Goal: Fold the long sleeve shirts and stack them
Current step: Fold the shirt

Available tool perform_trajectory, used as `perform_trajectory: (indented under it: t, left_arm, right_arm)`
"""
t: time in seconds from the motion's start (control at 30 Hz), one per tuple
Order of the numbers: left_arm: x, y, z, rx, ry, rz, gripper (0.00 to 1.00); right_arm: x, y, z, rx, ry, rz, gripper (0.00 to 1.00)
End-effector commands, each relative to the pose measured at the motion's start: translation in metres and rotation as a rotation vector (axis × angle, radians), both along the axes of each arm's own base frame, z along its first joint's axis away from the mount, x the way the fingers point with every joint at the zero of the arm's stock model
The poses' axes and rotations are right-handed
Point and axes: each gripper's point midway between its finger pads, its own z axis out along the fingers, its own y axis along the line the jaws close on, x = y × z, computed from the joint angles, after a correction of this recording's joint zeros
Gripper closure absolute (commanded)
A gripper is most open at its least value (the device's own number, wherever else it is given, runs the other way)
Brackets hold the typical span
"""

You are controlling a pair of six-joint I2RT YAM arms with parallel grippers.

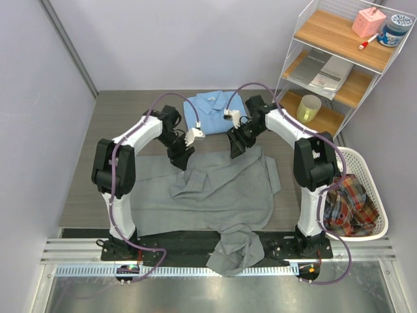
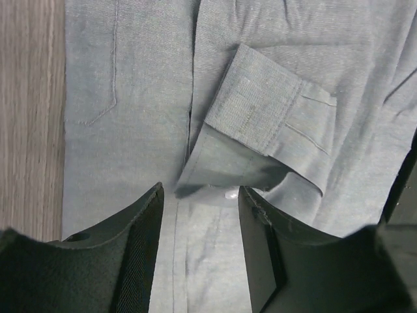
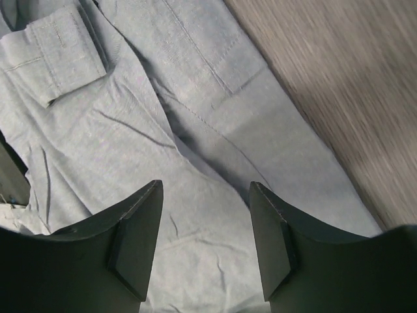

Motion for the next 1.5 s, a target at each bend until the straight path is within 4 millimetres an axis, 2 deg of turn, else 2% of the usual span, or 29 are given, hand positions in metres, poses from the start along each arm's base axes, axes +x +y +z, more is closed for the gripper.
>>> perform_trajectory:
  t: [0.0, 0.17, 0.3, 0.5, 0.67, 0.7, 0.77, 0.8, 0.87, 0.9, 1.03, 1.2, 1.27, 1.33, 1.4, 1.43, 1.47]
  left_arm:
    - [-0.003, -0.01, -0.003, -0.018, 0.009, -0.062, 0.48]
    - [-0.008, -0.016, -0.018, 0.016, -0.007, -0.102, 0.47]
    - [-0.008, -0.022, -0.029, 0.038, -0.034, -0.123, 0.46]
    - [-0.003, -0.02, -0.041, 0.059, -0.04, -0.146, 0.44]
    - [-0.011, -0.009, -0.046, 0.094, -0.054, -0.203, 0.47]
    - [-0.016, -0.005, -0.048, 0.104, -0.05, -0.214, 0.5]
    - [-0.019, -0.003, -0.045, 0.103, -0.067, -0.231, 0.54]
    - [-0.023, 0.0, -0.045, 0.105, -0.061, -0.23, 0.6]
    - [-0.022, -0.001, -0.038, 0.095, -0.087, -0.225, 0.64]
    - [-0.024, 0.0, -0.036, 0.094, -0.084, -0.217, 0.69]
    - [-0.019, 0.001, -0.018, 0.072, -0.118, -0.175, 0.75]
    - [-0.015, 0.014, 0.005, 0.05, -0.138, -0.124, 0.83]
    - [-0.018, 0.02, 0.009, 0.05, -0.134, -0.121, 0.86]
    - [-0.027, 0.024, 0.012, 0.051, -0.112, -0.127, 0.95]
    - [-0.032, 0.026, 0.012, 0.044, -0.099, -0.15, 0.99]
    - [-0.033, 0.026, 0.012, 0.038, -0.098, -0.153, 0.96]
    - [-0.034, 0.023, 0.013, 0.027, -0.097, -0.15, 0.89]
  right_arm:
    - [0.008, 0.021, -0.004, -0.004, -0.036, 0.04, 0.38]
    - [0.0, 0.026, -0.016, -0.001, 0.003, 0.057, 0.38]
    - [-0.017, 0.022, -0.03, -0.002, 0.06, 0.066, 0.38]
    - [-0.03, 0.018, -0.045, -0.013, 0.107, 0.065, 0.39]
    - [-0.033, 0.015, -0.051, -0.028, 0.119, 0.063, 0.47]
    - [-0.034, 0.014, -0.052, -0.032, 0.122, 0.063, 0.5]
    - [-0.035, 0.013, -0.052, -0.033, 0.123, 0.063, 0.56]
    - [-0.036, 0.013, -0.053, -0.036, 0.126, 0.062, 0.63]
    - [-0.036, 0.012, -0.053, -0.04, 0.121, 0.061, 0.74]
    - [-0.036, 0.012, -0.052, -0.041, 0.117, 0.061, 0.83]
    - [-0.036, 0.009, -0.05, -0.047, 0.11, 0.054, 0.99]
    - [-0.037, 0.005, -0.048, -0.05, 0.111, 0.045, 0.99]
    - [-0.038, 0.004, -0.045, -0.046, 0.106, 0.043, 0.99]
    - [-0.039, 0.002, -0.044, -0.047, 0.107, 0.04, 0.99]
    - [-0.04, 0.001, -0.042, -0.045, 0.106, 0.039, 0.99]
    - [-0.039, 0.001, -0.041, -0.041, 0.103, 0.037, 0.99]
    - [-0.04, 0.002, -0.041, -0.039, 0.106, 0.039, 0.99]
